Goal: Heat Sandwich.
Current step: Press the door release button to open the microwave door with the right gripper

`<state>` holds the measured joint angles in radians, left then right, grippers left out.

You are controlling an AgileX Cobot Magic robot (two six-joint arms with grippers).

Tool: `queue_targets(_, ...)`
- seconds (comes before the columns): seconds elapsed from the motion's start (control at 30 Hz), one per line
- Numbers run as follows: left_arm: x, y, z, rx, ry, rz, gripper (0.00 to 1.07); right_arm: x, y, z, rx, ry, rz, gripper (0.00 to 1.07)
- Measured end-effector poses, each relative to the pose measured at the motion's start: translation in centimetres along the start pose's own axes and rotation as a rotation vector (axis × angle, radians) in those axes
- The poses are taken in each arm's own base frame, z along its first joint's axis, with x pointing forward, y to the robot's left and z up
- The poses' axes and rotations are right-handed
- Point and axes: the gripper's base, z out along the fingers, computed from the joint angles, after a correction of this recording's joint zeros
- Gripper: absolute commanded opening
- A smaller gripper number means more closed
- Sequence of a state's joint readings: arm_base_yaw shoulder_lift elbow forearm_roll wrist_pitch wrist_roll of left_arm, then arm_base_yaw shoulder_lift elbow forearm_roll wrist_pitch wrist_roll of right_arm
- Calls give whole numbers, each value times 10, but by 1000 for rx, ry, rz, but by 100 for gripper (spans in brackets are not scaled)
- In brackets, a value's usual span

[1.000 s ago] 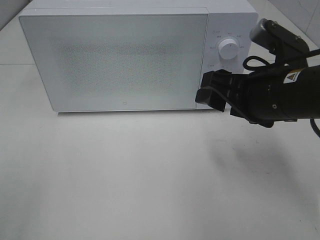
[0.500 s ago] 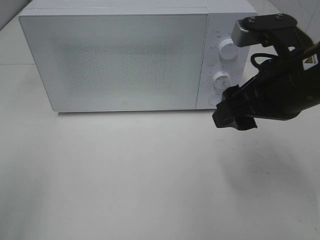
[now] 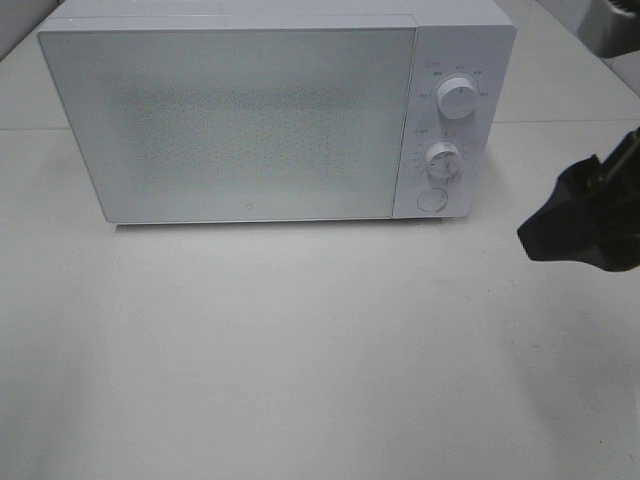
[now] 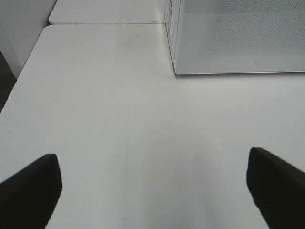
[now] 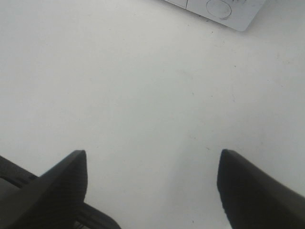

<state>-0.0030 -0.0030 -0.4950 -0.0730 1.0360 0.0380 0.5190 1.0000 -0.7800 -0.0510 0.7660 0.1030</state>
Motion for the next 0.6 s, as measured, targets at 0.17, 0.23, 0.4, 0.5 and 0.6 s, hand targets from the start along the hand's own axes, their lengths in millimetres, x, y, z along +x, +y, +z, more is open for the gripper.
queue_targets(0.17,0,0,0,0,0,0,101,13,-2,-19,6,22,2,74)
queue_targets(0.23,0,0,0,0,0,0,101,23,-4,-33,10,19,4,74)
queue_targets(0.4,0,0,0,0,0,0,101,42,-7,-57,19,-7,5,74)
queue_targets(0.5,0,0,0,0,0,0,101,57,-9,-73,16,-64,11,74)
queue_targets(0.6,0,0,0,0,0,0,101,67,-10,-80,18,-108,14,74)
